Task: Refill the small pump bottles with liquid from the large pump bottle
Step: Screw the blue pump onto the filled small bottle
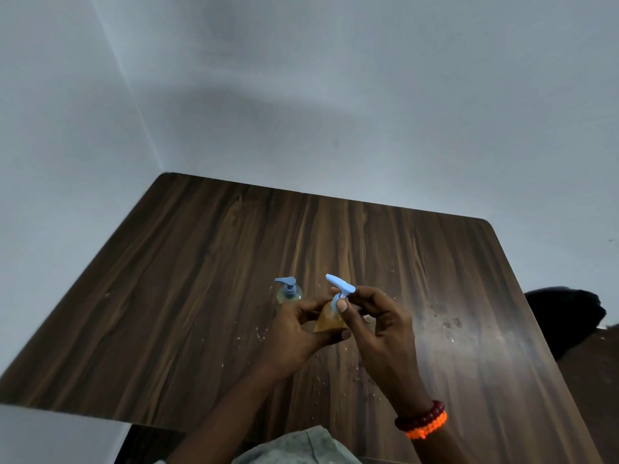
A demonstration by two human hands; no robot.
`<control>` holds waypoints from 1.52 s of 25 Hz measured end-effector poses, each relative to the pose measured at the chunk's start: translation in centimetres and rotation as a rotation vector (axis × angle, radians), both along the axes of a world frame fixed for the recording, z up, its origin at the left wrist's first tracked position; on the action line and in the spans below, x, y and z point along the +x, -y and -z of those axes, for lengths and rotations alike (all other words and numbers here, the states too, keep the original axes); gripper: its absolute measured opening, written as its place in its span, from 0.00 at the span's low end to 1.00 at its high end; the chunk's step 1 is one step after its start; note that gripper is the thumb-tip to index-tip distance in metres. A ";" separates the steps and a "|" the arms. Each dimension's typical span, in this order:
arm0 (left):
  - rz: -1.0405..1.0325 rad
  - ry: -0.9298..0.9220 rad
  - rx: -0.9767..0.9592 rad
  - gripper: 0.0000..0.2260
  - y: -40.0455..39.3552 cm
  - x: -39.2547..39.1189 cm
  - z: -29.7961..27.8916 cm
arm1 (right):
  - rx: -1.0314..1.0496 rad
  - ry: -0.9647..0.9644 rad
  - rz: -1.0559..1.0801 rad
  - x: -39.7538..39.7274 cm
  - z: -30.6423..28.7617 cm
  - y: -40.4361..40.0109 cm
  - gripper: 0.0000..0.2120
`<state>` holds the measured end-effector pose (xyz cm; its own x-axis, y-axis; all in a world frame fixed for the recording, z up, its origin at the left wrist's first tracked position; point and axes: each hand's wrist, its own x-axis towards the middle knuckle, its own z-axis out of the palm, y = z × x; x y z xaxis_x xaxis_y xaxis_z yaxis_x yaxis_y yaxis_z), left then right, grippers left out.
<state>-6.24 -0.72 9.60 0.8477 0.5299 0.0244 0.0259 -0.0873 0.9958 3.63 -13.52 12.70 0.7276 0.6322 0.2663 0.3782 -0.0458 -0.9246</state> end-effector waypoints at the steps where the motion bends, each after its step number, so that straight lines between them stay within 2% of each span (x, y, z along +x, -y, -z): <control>1: -0.003 0.000 0.006 0.20 0.1 -0.1 0.0 | -0.014 0.011 0.000 0.1 0.1 0.1 0.12; 6: 0.004 -0.008 0.013 0.19 0.5 0.0 0.6 | -0.080 0.009 0.086 -0.1 0.4 0.1 0.10; 10: 0.011 -0.011 0.031 0.17 0.6 0.1 0.3 | -0.104 -0.089 0.029 0.3 0.2 0.5 0.22; 11: 0.008 0.005 0.028 0.18 0.6 0.1 0.1 | -0.099 -0.115 -0.017 0.5 0.1 0.7 0.22; 13: 0.009 0.033 0.008 0.18 0.5 0.0 -0.1 | -0.073 -0.134 -0.083 0.9 0.1 1.1 0.14; 15: 0.013 0.033 0.007 0.20 0.7 -0.1 0.0 | -0.062 -0.134 -0.050 0.9 0.0 1.1 0.08; 16: 0.020 0.034 0.006 0.20 0.8 -0.2 0.1 | -0.056 -0.150 -0.020 0.8 0.0 0.9 0.09; 21: 0.058 0.032 -0.031 0.18 0.9 -0.1 0.2 | -0.050 -0.249 -0.076 0.6 0.2 1.0 0.22; 22: 0.043 0.034 -0.016 0.19 0.9 -0.1 0.2 | -0.042 -0.249 -0.095 0.9 0.2 1.3 0.22; 26: 0.025 0.034 0.008 0.21 0.9 -0.2 0.5 | -0.076 -0.135 -0.096 1.5 0.0 1.6 0.11; 27: 0.031 0.029 0.014 0.21 1.0 -0.2 0.6 | -0.095 -0.124 -0.069 1.2 0.0 1.4 0.11; 29: 0.047 0.020 0.002 0.18 1.1 -0.2 0.5 | -0.132 -0.123 -0.048 0.8 -0.1 1.4 0.18; 31: 0.056 0.019 -0.009 0.17 1.2 -0.2 0.4 | -0.142 -0.114 -0.100 0.8 -0.4 1.9 0.23; 33: 0.045 0.016 -0.009 0.19 1.2 -0.3 0.5 | -0.128 -0.058 -0.140 1.2 -0.5 2.3 0.17; 35: 0.055 0.009 0.005 0.20 1.4 -0.4 0.7 | -0.121 -0.056 -0.076 1.0 -0.4 2.3 0.14; 38: 0.056 -0.012 -0.007 0.18 1.9 -0.4 0.7 | -0.161 -0.158 -0.053 0.6 -0.3 1.9 0.22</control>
